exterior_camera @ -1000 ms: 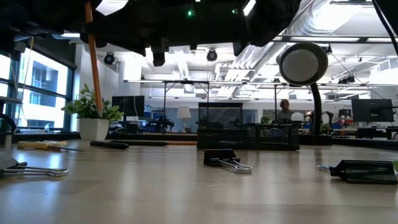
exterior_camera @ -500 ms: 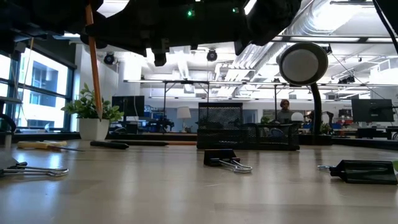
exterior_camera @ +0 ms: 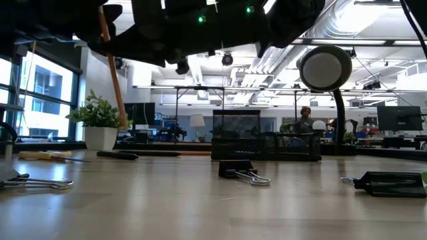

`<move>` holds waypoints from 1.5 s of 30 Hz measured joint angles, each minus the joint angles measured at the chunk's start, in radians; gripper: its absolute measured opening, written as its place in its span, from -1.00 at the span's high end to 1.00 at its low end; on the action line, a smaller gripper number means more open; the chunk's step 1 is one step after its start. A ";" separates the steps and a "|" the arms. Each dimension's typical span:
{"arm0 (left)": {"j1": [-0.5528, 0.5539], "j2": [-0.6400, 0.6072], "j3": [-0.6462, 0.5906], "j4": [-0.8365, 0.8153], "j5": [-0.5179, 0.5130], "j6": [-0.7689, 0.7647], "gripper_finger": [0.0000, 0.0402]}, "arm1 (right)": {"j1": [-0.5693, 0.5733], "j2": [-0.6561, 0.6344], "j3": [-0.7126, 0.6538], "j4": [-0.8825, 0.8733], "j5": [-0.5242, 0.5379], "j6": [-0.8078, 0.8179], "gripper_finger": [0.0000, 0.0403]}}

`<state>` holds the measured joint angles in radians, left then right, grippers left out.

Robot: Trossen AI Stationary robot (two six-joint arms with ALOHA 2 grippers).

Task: Pick and place office supplies into organizer
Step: Put the orange pencil into the desk organizer

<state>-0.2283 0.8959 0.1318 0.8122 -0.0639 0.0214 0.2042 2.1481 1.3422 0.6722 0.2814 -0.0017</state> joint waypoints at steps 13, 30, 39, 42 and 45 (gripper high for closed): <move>-0.001 -0.223 0.000 -0.222 -0.036 -0.002 0.31 | 0.003 -0.014 0.000 -0.052 0.075 -0.010 0.99; -0.002 -0.383 0.000 -0.351 -0.056 0.000 0.36 | 0.079 -0.194 -0.001 -0.437 0.480 -0.030 1.00; -0.002 -0.508 0.000 -0.450 -0.060 0.000 0.36 | 0.108 -0.274 -0.092 -0.472 0.653 -0.006 1.00; -0.002 -0.533 0.000 -0.470 -0.060 0.000 0.36 | 0.094 -0.329 -0.202 -0.320 0.673 -0.030 1.00; -0.002 -0.535 0.000 -0.474 -0.060 0.000 0.36 | 0.075 -0.396 -0.348 -0.019 0.670 -0.143 1.00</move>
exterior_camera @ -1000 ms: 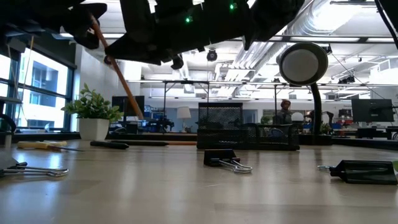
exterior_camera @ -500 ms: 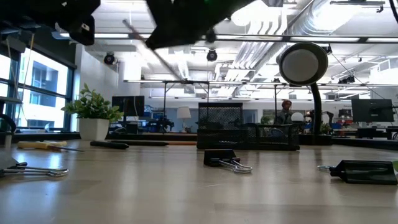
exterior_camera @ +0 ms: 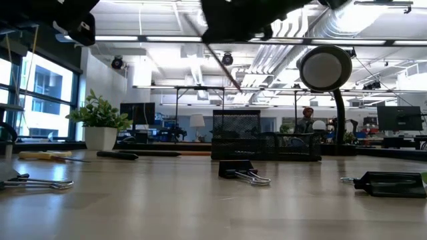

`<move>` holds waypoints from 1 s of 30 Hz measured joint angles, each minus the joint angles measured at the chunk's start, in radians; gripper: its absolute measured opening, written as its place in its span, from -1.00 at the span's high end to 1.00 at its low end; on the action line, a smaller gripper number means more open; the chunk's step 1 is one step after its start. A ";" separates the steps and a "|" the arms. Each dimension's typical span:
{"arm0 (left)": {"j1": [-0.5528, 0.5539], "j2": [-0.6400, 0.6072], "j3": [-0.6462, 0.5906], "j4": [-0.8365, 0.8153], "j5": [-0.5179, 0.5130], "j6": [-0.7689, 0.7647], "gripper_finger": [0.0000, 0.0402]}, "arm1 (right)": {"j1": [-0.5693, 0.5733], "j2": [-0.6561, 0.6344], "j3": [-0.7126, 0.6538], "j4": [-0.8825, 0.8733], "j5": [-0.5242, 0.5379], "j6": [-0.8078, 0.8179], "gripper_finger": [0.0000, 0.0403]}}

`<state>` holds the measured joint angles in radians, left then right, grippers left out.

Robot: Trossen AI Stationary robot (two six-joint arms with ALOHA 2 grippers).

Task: Pick and place office supplies into organizer
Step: Put the orange pencil into the desk organizer

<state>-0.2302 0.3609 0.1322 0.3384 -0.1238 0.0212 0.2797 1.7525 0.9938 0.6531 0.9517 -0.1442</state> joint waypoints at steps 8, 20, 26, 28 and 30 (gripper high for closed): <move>0.000 0.008 0.000 0.001 0.000 0.000 0.36 | -0.128 -0.059 -0.357 0.633 -0.170 -0.124 1.00; 0.001 0.063 0.000 0.016 -0.019 0.000 0.36 | -0.291 -0.058 -0.368 0.636 -0.401 -0.096 1.00; 0.001 0.063 0.000 0.016 -0.019 0.000 0.36 | -0.328 -0.057 -0.377 0.536 -0.407 -0.062 1.00; 0.001 0.063 0.000 0.015 -0.019 0.000 0.36 | -0.337 -0.057 -0.382 0.519 -0.410 -0.045 1.00; 0.001 0.063 0.000 0.015 -0.019 0.000 0.36 | -0.345 -0.057 -0.389 0.508 -0.415 -0.032 1.00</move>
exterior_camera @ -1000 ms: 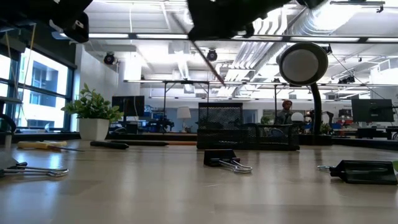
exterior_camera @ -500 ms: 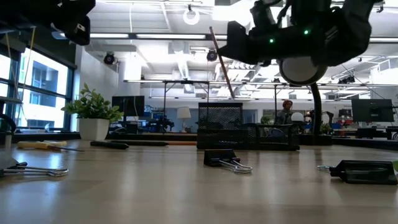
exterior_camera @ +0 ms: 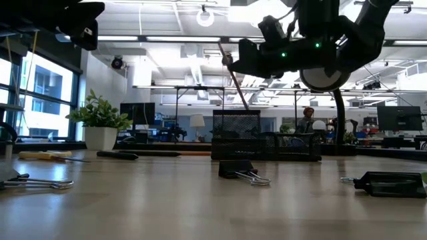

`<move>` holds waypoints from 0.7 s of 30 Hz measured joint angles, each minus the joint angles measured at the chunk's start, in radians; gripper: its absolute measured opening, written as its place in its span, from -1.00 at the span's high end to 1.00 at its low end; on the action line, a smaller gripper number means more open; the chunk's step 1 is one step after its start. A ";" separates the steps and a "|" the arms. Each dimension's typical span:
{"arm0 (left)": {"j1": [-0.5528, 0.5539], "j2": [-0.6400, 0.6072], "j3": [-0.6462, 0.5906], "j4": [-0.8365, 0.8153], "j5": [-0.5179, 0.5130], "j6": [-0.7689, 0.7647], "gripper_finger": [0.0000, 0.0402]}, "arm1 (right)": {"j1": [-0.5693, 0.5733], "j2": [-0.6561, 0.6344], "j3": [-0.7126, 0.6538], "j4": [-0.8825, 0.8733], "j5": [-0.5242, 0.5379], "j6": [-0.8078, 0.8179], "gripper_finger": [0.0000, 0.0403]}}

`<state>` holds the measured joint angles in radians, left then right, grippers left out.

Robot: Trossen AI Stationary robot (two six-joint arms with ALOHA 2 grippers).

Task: Pick and place office supplies into organizer
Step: Put the orange pencil into the desk organizer

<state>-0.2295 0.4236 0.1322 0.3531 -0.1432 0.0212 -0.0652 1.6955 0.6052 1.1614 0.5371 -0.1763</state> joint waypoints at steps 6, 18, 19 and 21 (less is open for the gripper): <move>0.000 0.000 0.000 0.000 0.000 0.000 0.36 | -0.003 0.000 -0.001 -0.067 -0.007 0.039 0.99; 0.000 0.000 0.000 -0.005 0.000 0.000 0.36 | -0.008 0.007 -0.002 -0.133 -0.015 0.117 0.99; 0.000 0.000 0.000 -0.006 0.000 0.000 0.36 | -0.008 0.007 -0.002 -0.136 -0.020 0.121 0.99; 0.000 0.000 0.000 -0.006 0.000 0.000 0.36 | -0.007 0.007 -0.002 -0.150 -0.037 0.128 0.99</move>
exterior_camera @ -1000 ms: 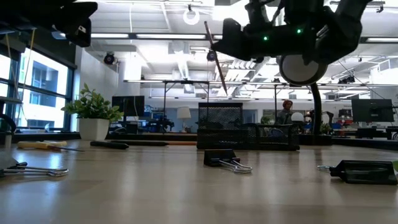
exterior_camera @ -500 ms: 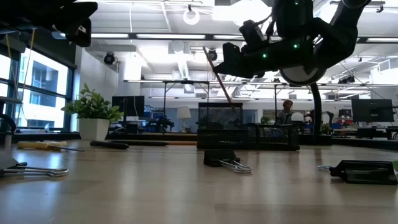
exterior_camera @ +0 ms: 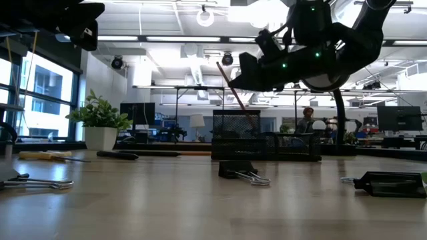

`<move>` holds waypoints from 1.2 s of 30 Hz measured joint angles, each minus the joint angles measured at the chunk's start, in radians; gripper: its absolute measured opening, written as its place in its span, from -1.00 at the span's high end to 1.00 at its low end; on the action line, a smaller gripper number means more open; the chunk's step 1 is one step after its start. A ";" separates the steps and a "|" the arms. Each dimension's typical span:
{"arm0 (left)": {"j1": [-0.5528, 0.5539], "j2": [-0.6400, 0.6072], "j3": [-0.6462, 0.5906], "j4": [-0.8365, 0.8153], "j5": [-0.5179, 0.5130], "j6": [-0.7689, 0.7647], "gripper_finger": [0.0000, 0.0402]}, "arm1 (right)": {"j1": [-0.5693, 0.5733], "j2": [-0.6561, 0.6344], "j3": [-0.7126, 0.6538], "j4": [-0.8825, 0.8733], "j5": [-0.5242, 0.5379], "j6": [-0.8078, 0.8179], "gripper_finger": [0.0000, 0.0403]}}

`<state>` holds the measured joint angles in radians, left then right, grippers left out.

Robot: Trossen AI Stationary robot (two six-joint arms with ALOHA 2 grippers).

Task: Pick and place office supplies into organizer
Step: Put the orange pencil into the desk organizer, then put the black pen into the desk organizer

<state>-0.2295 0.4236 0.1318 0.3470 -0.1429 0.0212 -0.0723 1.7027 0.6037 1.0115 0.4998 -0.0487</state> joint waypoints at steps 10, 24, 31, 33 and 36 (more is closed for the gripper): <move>0.000 0.000 0.000 -0.007 0.000 0.000 0.36 | 0.002 0.000 0.001 -0.071 -0.020 0.050 0.87; 0.000 0.000 0.000 -0.006 0.000 0.000 0.36 | 0.011 0.001 0.015 -0.017 0.021 0.032 0.34; 0.000 0.000 0.000 -0.006 0.000 0.000 0.36 | 0.071 0.000 0.152 -0.104 -0.014 -0.062 0.35; 0.000 0.000 0.000 -0.006 0.000 0.000 0.36 | 0.094 0.000 0.215 -0.210 -0.024 -0.049 0.36; 0.000 0.000 0.000 -0.006 0.000 0.000 0.36 | 0.123 0.001 0.311 -0.420 -0.033 0.029 0.36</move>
<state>-0.2295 0.4236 0.1318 0.3412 -0.1432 0.0208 0.0511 1.7037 0.9144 0.5910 0.4664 -0.0195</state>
